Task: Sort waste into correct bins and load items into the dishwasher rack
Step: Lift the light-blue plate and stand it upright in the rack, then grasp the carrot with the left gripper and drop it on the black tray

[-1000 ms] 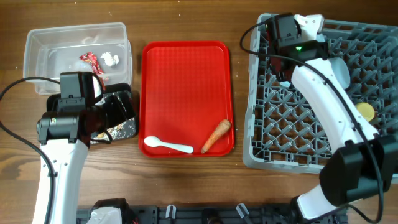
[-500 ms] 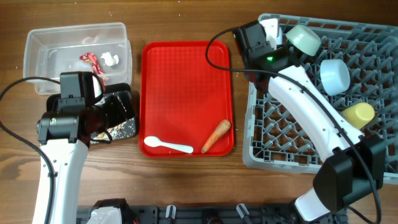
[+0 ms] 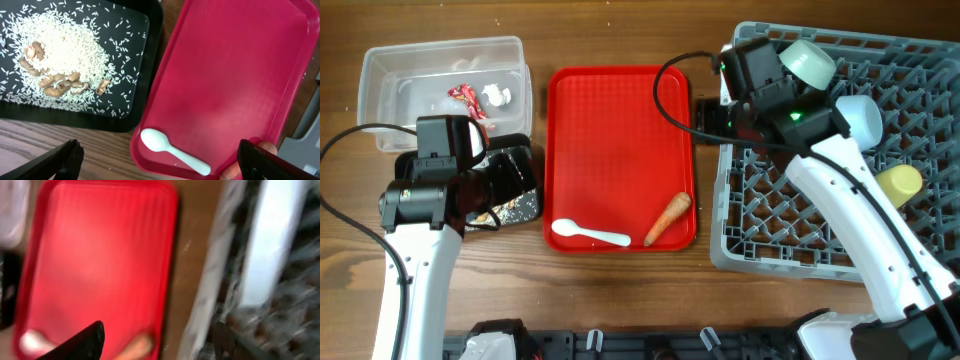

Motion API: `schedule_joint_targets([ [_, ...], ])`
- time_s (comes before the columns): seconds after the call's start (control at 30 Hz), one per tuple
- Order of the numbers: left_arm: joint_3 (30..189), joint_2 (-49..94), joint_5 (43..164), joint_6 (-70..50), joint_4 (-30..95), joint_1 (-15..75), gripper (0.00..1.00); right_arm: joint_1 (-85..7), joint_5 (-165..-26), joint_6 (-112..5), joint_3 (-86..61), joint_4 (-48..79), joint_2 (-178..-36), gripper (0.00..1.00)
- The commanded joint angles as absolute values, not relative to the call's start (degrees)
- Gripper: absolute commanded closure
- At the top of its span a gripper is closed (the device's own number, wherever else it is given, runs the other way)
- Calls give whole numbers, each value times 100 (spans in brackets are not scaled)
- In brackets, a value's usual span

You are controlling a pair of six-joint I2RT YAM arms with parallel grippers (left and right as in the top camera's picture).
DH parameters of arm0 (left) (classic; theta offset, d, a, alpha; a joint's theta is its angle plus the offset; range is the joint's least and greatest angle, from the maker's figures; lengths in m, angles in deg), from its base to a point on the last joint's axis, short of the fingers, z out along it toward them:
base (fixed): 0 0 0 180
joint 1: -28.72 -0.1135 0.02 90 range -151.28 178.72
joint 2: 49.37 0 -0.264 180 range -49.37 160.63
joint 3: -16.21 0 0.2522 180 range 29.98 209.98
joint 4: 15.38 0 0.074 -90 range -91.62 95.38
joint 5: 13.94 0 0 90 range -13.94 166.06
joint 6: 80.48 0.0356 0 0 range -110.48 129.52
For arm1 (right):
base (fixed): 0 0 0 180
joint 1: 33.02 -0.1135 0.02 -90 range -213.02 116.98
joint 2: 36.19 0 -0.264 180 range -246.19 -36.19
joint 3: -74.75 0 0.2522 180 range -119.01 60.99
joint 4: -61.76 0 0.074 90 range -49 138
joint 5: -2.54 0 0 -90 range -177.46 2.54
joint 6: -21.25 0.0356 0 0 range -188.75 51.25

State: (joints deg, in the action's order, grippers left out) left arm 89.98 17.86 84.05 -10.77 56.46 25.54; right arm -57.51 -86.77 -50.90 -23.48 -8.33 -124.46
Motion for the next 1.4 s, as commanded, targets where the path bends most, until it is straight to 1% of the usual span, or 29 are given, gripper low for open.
schedule_joint_targets([
  [0.0, 9053, 1751, 8451, -1088, 5649, 2506, 0, -5762, -9457, -4380, -2249, -1124, -12668, 29],
  [0.1, 9053, 1751, 8593, -1092, 5640, 2513, 0, -5759, -9457, -4305, -2184, -1185, -12673, 30],
  [0.17, 9051, 1847, 9060, -1440, 5660, 2517, 2, -5762, -9459, -4327, -2184, -1203, -12673, 29],
  [0.2, 9051, 1915, 9106, -1538, 5684, 2561, 2, -5759, -9457, -4327, -2184, -1236, -12673, 29],
  [0.37, 9051, 2395, 9104, -1645, 5649, 3381, 0, -5759, -9457, -4323, -2184, -1275, -12673, 29],
  [0.43, 9051, 2666, 9102, -1639, 5502, 3896, 0, -5759, -9455, -4312, -2184, -1273, -12673, 29],
  [0.47, 9051, 2883, 9104, -1512, 5308, 4255, 0, -5759, -9328, -4312, -2199, -1260, -12653, 29],
  [0.57, 9051, 3291, 9102, -1047, 4860, 4884, 0, -5746, -8937, -4314, -2356, -1268, -12522, 28],
  [0.67, 9051, 3746, 9063, -749, 4350, 5501, 0, -5539, -8192, -4310, -2575, -1242, -12046, 26],
  [0.73, 9051, 4019, 9056, -505, 4018, 5859, 0, -5285, -7844, -4312, -2581, -1207, -11665, 23],
  [0.87, 9051, 4487, 9036, 438, 3439, 6561, 0, -4520, -7783, -4323, -2579, -1312, -11208, 18],
  [0.93, 9051, 4690, 9023, 816, 3271, 6810, 0, -4240, -7827, -4321, -2571, -1485, -11222, 16],
  [1.0, 9051, 4913, 8785, 934, 3170, 7002, 0, -4131, -7824, -4321, -2566, -1616, -11270, 16],
  [1.03, 9051, 5040, 8623, 940, 3142, 7087, 0, -4129, -7824, -4323, -2560, -1620, -11285, 16],
  [1.1, 9051, 5392, 8514, 1364, 3109, 7243, 1, -4129, -7833, -4318, -2518, -1618, -11285, 16],
  [1.2, 9051, 5661, 8156, 1362, 2993, 7326, 1, -4129, -7844, -4310, -2415, -1620, -11285, 16],
  [1.27, 9051, 5746, 8147, 1358, 2916, 7330, 16, -4129, -7844, -4314, -2380, -1636, -11294, 16],
  [1.3, 9053, 5746, 8147, 1356, 2914, 7330, 28, -4129, -7844, -4312, -2380, -1633, -11294, 16],
  [1.33, 9053, 5746, 8147, 1349, 2925, 7330, 45, -4129, -7844, -4314, -2380, -1633, -11296, 16],
  [1.37, 9053, 5746, 8149, 1283, 2949, 7330, 51, -4129, -7844, -4312, -2380, -1633, -11296, 16],
])
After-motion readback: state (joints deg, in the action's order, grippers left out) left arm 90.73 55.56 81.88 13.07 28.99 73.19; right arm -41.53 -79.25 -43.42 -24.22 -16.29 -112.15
